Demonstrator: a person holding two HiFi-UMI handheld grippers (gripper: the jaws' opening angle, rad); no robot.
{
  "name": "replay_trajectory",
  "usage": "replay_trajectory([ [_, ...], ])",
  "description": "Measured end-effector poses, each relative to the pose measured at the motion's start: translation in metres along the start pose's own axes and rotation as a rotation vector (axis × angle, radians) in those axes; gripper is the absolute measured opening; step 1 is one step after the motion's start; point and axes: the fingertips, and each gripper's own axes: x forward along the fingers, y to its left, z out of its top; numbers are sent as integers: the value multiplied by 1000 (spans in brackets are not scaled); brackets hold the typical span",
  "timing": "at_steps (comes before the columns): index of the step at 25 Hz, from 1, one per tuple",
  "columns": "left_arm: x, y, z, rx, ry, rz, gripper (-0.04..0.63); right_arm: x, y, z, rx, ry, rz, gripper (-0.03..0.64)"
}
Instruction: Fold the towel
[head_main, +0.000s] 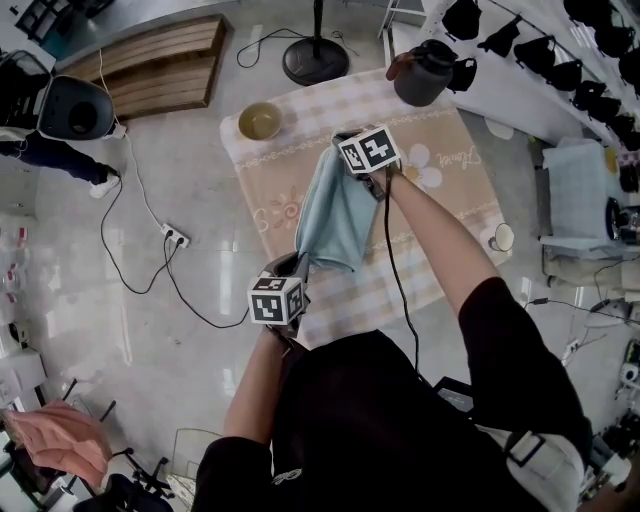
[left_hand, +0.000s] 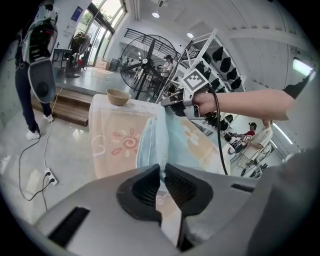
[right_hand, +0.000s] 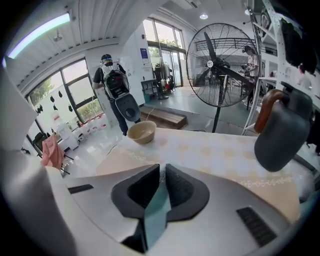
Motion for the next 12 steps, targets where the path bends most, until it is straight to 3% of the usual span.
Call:
replay_trajectory([
  [2,1,6,-2,-6,9,8,35,0,3,2,-9,-22,10,63],
  [4,2,11,-1,-14,4,11,35,0,6,4,4,-44,29,180],
  [6,2,13,3,-22,-21,7,37,-7,10,6,11,-75,51,193],
  [9,1,17,6,-11,-38,4,137,-28,18,-1,8,-137,72,193],
  [12,-1,22,8,11,-28,-11,172,-51,27,-26,27,-167,77,193],
])
